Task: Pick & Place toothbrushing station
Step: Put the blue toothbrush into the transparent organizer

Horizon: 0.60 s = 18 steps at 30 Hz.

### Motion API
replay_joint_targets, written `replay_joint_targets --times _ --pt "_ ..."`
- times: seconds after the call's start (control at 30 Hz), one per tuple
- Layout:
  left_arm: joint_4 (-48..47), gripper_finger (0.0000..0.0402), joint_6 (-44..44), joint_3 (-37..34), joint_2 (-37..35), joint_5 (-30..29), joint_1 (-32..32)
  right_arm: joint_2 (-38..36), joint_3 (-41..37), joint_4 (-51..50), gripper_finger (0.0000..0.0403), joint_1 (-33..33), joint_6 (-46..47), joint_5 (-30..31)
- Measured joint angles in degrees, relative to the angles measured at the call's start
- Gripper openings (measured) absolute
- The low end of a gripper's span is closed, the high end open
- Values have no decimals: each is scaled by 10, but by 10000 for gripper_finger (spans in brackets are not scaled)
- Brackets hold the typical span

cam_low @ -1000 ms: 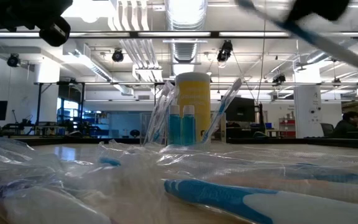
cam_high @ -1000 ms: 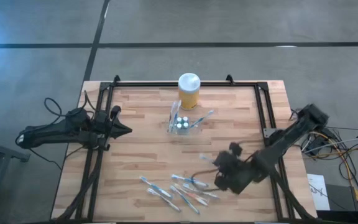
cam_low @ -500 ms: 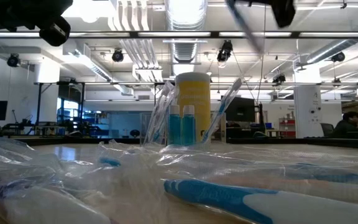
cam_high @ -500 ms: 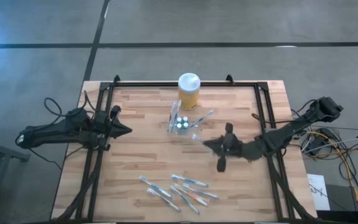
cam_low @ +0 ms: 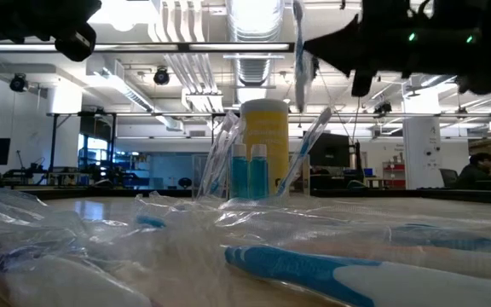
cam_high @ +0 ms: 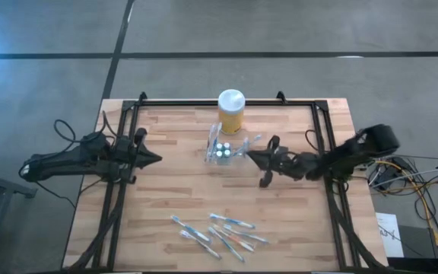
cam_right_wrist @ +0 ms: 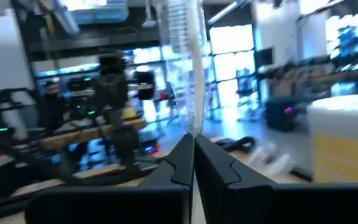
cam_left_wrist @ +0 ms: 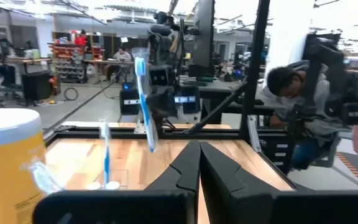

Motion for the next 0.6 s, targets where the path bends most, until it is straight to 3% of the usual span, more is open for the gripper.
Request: replay_joint_targets --times 0.07,0.3,0.6 --pt "3 14 0 0 0 -9 0 49 2 54 7 -6 -18 3" --pt "16 8 0 0 2 -18 0 172 62 54 8 -33 -39 68" --pt "25 11 -1 0 8 -18 0 172 90 55 8 -33 -119 102"
